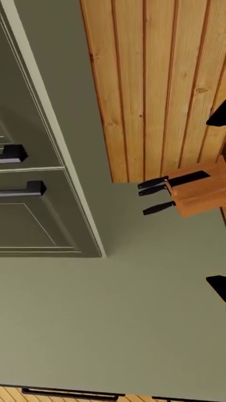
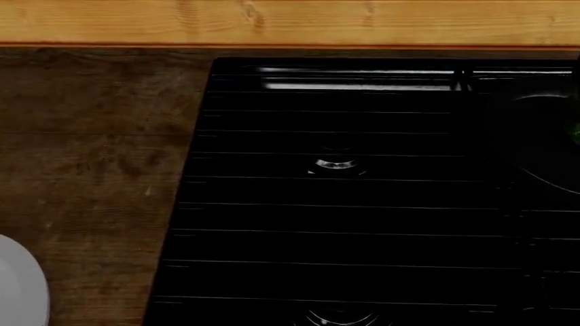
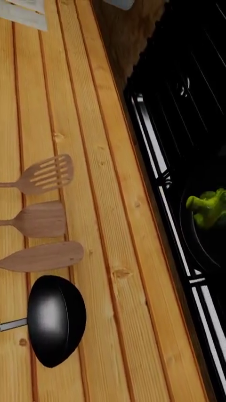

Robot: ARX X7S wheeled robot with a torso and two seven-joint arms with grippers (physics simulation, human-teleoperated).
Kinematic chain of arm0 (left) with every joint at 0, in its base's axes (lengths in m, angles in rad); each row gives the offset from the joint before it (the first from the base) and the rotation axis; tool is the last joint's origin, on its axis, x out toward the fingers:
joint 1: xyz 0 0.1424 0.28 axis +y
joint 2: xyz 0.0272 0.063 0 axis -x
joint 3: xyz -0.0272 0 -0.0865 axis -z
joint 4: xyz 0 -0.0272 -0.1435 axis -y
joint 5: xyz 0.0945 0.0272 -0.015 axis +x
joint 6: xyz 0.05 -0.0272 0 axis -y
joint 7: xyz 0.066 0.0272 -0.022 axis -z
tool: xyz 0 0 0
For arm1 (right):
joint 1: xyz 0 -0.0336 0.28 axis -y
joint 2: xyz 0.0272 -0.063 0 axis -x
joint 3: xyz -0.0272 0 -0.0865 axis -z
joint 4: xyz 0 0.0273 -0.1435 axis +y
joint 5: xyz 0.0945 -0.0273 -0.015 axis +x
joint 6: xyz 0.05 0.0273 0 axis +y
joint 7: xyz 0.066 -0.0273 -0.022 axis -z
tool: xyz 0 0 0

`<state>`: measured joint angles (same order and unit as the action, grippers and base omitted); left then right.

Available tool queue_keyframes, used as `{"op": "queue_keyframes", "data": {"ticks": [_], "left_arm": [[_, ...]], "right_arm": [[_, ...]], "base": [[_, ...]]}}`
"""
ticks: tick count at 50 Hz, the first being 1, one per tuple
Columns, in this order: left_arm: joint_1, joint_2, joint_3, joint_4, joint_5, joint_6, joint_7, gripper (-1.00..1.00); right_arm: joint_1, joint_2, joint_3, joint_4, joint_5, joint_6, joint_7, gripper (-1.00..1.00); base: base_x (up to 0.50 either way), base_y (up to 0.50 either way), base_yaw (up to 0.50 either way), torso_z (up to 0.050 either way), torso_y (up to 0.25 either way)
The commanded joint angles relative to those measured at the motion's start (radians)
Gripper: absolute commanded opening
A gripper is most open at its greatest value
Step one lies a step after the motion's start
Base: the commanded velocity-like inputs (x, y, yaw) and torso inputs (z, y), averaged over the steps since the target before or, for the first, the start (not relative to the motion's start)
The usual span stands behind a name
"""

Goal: Pick the broccoli from the pan and place it on the plate.

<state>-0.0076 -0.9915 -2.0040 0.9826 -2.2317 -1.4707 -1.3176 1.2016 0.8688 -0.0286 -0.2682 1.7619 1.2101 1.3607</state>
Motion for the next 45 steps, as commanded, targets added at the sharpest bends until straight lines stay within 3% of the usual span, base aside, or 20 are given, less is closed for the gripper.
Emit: {"op": "queue_keyframes", "data": {"ticks": [1, 19, 32, 45], "left_arm": [[-0.031, 0.019, 0.046, 0.017, 0.038, -0.004, 0.029, 1.0], [-0.062, 0.012, 0.155, 0.04, 0.083, 0.015, 0.008, 1.0], [-0.059, 0.007, 0.171, 0.045, 0.066, 0.021, -0.017, 1.0], [-0.102, 0.008, 0.256, 0.053, 0.09, 0.017, -0.037, 1.0]], "right_arm": [[0.012, -0.015, -0.036, 0.074, -0.044, -0.006, -0.027, 1.0], [-0.004, -0.1, -0.116, 0.235, -0.292, -0.103, -0.257, 1.0], [0.022, -0.12, -0.155, 0.329, -0.381, -0.148, -0.338, 1.0], [0.038, -0.154, -0.183, 0.401, -0.428, -0.176, -0.363, 1.0]], "base": [[0.0, 0.0, 0.0, 0.0, 0.0], [0.0, 0.0, 0.0, 0.0, 0.0], [0.0, 0.0, 0.0, 0.0, 0.0], [0.0, 0.0, 0.0, 0.0, 0.0]]}}
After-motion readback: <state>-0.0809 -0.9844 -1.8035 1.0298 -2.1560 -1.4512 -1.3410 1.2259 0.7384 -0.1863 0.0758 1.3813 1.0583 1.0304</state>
